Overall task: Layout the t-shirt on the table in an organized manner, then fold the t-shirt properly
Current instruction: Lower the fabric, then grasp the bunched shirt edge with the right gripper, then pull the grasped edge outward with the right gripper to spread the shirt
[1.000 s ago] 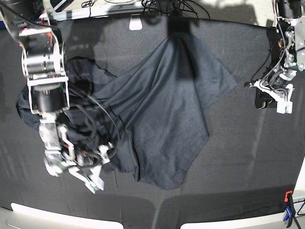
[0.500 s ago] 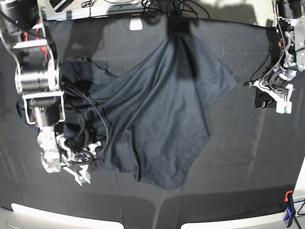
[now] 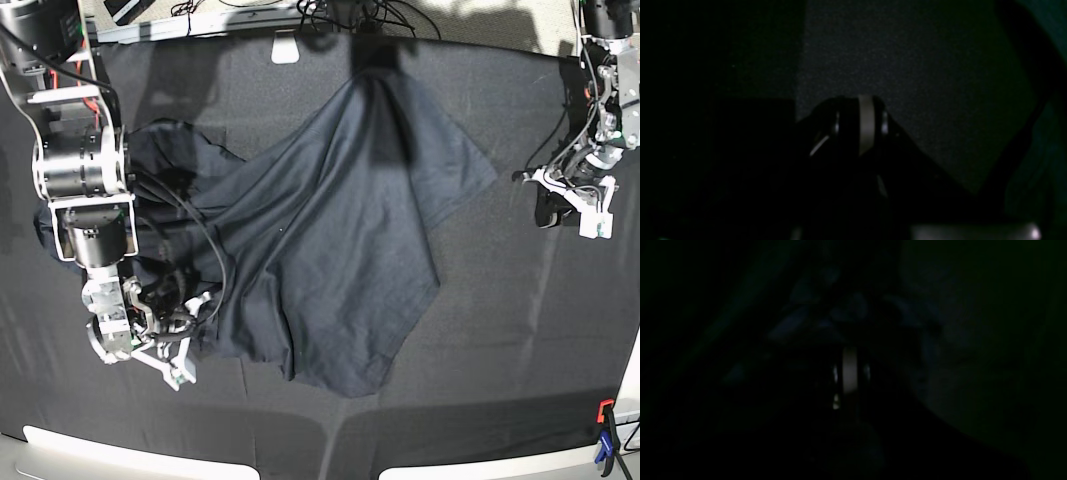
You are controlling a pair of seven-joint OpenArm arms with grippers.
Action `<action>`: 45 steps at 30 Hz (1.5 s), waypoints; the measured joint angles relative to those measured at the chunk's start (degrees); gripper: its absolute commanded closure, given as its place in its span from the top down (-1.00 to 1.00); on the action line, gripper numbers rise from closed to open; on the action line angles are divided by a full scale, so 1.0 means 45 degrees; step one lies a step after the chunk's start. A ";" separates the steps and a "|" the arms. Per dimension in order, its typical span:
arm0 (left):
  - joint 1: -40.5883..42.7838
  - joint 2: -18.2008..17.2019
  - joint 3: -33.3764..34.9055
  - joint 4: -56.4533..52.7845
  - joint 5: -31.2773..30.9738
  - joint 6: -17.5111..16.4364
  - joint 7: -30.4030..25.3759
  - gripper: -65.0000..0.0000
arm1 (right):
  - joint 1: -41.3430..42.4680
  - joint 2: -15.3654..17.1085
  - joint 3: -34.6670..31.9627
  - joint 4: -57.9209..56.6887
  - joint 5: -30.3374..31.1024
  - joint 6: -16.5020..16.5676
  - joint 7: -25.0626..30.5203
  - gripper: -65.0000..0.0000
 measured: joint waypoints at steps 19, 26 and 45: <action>-0.0005 0.0364 -0.0005 0.0005 -0.0005 0.0005 -0.0053 -0.83 | 0.0209 0.0860 -0.4046 0.0369 0.0772 0.1345 0.2628 -0.03; -0.0010 0.0709 -0.0015 0.0005 -0.0049 0.0005 -0.0107 -0.83 | 0.0291 0.0568 -0.5076 -0.0748 0.0937 0.0865 0.3546 -0.03; -0.0010 0.0738 -0.0015 0.0029 0.0865 -0.0005 -0.0330 -0.83 | 0.0491 0.0214 -0.5017 -0.2142 0.0826 0.1613 0.4561 -1.00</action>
